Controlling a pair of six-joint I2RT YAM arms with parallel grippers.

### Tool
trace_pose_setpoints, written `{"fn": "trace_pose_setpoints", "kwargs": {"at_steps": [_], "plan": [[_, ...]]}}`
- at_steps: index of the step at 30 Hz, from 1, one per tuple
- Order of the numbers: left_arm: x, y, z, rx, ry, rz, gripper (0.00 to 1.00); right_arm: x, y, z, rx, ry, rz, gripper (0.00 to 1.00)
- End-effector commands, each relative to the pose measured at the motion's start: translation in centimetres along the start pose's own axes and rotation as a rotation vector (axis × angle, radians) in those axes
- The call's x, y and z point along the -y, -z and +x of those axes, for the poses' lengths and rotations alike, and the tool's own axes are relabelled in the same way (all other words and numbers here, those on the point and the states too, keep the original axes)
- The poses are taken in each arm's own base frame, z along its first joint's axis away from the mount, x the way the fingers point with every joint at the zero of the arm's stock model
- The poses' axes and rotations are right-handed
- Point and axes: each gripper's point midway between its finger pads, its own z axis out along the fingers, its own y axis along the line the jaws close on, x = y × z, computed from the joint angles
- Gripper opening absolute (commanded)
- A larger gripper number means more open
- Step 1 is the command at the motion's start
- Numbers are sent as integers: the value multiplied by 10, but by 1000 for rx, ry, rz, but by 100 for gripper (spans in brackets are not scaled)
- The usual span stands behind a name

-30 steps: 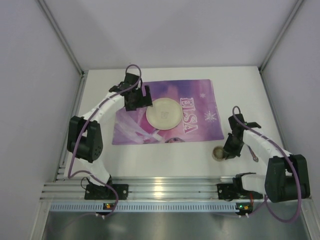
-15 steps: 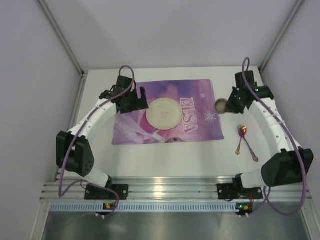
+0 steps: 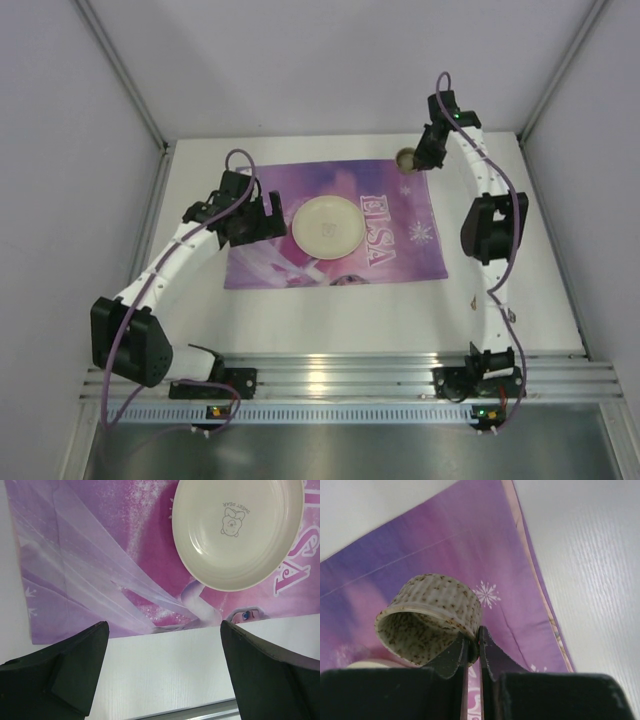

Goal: Set the dinner table for one person

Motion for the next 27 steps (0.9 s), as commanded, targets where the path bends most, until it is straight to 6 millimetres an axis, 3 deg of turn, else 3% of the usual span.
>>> {"fn": "trace_pose_setpoints", "kwargs": {"at_steps": [1, 6, 13, 16, 17, 18, 20, 24, 25, 27], "plan": [[0, 8, -4, 30, 19, 4, 98, -20, -14, -4, -5, -45, -38, 0], [-5, 2, -8, 34, 14, -30, 98, -33, -41, 16, -63, -41, -68, 0], [-2, -11, -8, 2, 6, -28, 98, -27, -73, 40, -130, -36, -38, 0], [-2, -13, -9, -3, -5, -29, 98, -26, -77, 42, -133, -33, -35, 23], [-2, -13, -10, -3, -6, -30, 98, -25, -77, 42, -132, -30, -34, 38], [-2, -13, -10, -5, -8, -30, 98, -26, -78, 42, -135, -26, -38, 46], [-2, -14, -10, -5, -12, -32, 98, -27, -73, 38, -125, -24, -45, 60], [-1, -14, -12, -6, -22, -32, 98, -33, -45, 26, -101, -15, -94, 71], [4, -13, -10, -20, -24, -3, 98, -34, -18, 10, -54, -15, -117, 72], [6, -13, -12, -18, -31, 5, 98, -15, 4, 5, -20, 6, -72, 75]]}}
